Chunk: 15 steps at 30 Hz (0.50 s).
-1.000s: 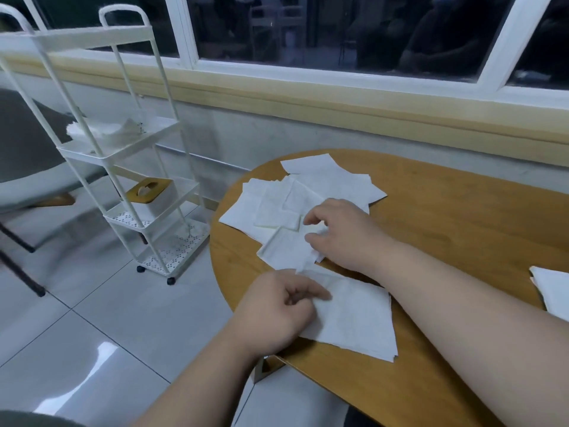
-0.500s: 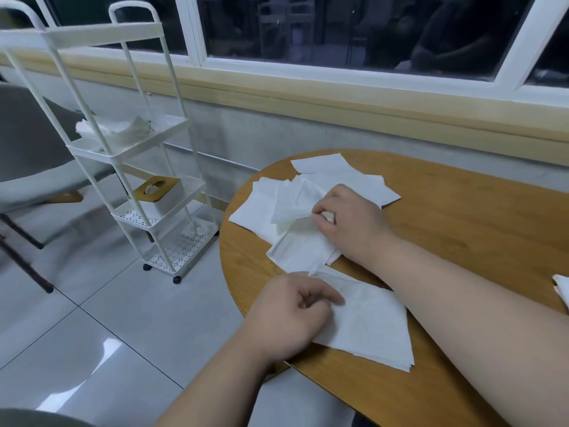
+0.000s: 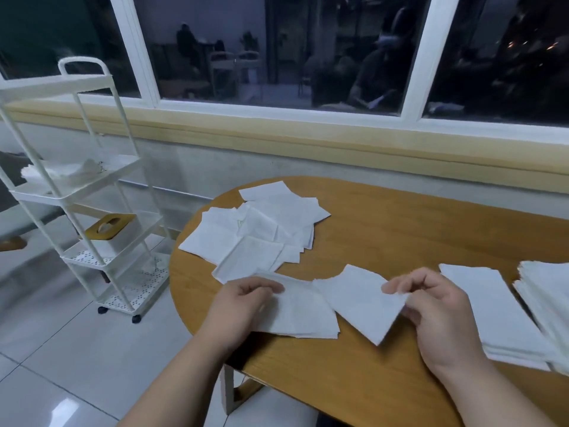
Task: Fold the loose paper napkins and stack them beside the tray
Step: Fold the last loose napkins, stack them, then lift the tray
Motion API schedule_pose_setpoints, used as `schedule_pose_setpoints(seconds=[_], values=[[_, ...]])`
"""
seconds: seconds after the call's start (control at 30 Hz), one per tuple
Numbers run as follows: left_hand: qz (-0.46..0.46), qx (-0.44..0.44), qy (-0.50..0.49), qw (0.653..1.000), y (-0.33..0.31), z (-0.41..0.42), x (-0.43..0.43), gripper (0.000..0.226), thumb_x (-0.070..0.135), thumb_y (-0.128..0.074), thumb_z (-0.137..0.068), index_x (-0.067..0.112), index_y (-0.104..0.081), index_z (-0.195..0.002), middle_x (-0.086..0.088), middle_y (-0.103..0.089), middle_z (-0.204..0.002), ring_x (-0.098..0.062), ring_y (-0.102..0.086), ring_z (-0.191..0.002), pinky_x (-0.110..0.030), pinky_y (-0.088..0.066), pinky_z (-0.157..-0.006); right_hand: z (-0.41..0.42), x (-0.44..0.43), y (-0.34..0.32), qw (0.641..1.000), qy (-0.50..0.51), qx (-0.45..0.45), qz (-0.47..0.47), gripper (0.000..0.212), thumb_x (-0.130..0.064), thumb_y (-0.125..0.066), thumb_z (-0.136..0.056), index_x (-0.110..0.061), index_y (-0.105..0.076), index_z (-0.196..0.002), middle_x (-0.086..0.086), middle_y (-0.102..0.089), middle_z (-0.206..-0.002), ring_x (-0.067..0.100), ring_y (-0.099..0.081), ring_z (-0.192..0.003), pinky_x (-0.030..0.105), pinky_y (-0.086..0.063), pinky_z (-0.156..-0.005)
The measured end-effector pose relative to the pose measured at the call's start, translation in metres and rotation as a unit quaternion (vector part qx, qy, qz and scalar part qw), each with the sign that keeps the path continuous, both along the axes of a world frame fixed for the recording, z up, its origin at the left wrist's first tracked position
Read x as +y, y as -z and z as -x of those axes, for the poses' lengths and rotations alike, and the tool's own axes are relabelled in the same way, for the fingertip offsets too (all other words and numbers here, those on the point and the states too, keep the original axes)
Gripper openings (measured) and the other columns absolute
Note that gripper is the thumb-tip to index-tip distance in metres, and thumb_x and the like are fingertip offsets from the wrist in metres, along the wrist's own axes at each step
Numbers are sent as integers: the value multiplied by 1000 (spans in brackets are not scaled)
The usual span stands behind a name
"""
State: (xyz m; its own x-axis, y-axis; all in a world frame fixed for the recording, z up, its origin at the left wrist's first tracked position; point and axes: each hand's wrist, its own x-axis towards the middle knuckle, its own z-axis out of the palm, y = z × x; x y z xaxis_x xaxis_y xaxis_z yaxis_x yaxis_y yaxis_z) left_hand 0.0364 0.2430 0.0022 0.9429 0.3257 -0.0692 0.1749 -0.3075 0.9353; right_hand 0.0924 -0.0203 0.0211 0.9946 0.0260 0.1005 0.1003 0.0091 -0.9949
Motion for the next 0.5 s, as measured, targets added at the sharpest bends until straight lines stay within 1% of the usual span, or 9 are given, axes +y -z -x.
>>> schedule_pose_setpoints(seconds=[0.03,0.1,0.17,0.23,0.3,0.37,0.4,0.47,0.5], values=[[5,2,2,1000,-1,-2,-8,29,17,-59,-94,33,-81,-83,24,-73,-91,5,-62,-89,-17,-41,-75,4,-7,3,1000,3,-6,12,33,16,-48,-83,-8,-65,-67,12,-71,-80,19,-61,-75,38,-43,-73],[-17,1,21,1000,0,-6,-23,26,20,-60,-94,31,-80,-84,25,-73,-92,8,-61,-89,-12,-41,-73,12,-14,7,998,14,-23,52,26,4,-58,-86,-14,-68,-70,9,-68,-78,13,-59,-70,29,-44,-68],[-40,-12,32,999,2,-7,-30,23,24,-59,-95,33,-79,-86,27,-72,-94,10,-61,-91,-10,-41,-74,16,-17,8,995,31,-40,91,21,2,-66,-88,-18,-69,-82,-4,-68,-79,8,-63,-78,17,-47,-71],[-31,-40,41,998,2,-5,-30,20,33,-59,-93,35,-79,-91,28,-71,-100,12,-59,-99,-12,-39,-82,17,-17,3,987,37,-60,142,30,3,-66,-87,-27,-68,-89,-15,-68,-86,7,-63,-84,14,-47,-74],[-11,-63,55,996,1,-2,-28,29,44,-52,-87,38,-76,-101,31,-69,-109,15,-55,-108,-8,-36,-87,20,-13,-8,981,13,-86,173,37,5,-63,-85,-31,-67,-88,-22,-67,-92,6,-62,-86,9,-46,-69],[-13,-74,69,995,0,1,-26,37,51,-45,-87,45,-69,-114,40,-60,-118,24,-44,-117,1,-31,-89,23,-5,-24,978,-48,-128,160,40,12,-62,-82,-28,-68,-84,-20,-68,-92,0,-63,-89,7,-44,-72],[-18,-78,73,994,-1,2,-25,41,55,-41,-88,49,-63,-122,45,-54,-123,28,-38,-120,5,-27,-90,24,1,-32,976,-91,-147,134,41,15,-62,-81,-26,-68,-82,-18,-68,-90,0,-63,-88,8,-44,-73],[-30,-84,80,993,-1,3,-22,52,68,-33,-89,53,-49,-137,48,-43,-134,31,-28,-125,7,-20,-95,24,14,-44,969,-179,-164,39,35,16,-64,-77,-18,-68,-83,-13,-70,-86,4,-65,-85,14,-47,-74],[-37,-83,81,993,0,3,-21,57,75,-28,-89,56,-42,-141,49,-38,-137,31,-25,-127,3,-18,-99,23,19,-46,964,-214,-158,-15,29,14,-64,-74,-13,-67,-84,-10,-70,-85,6,-65,-84,17,-49,-73]])
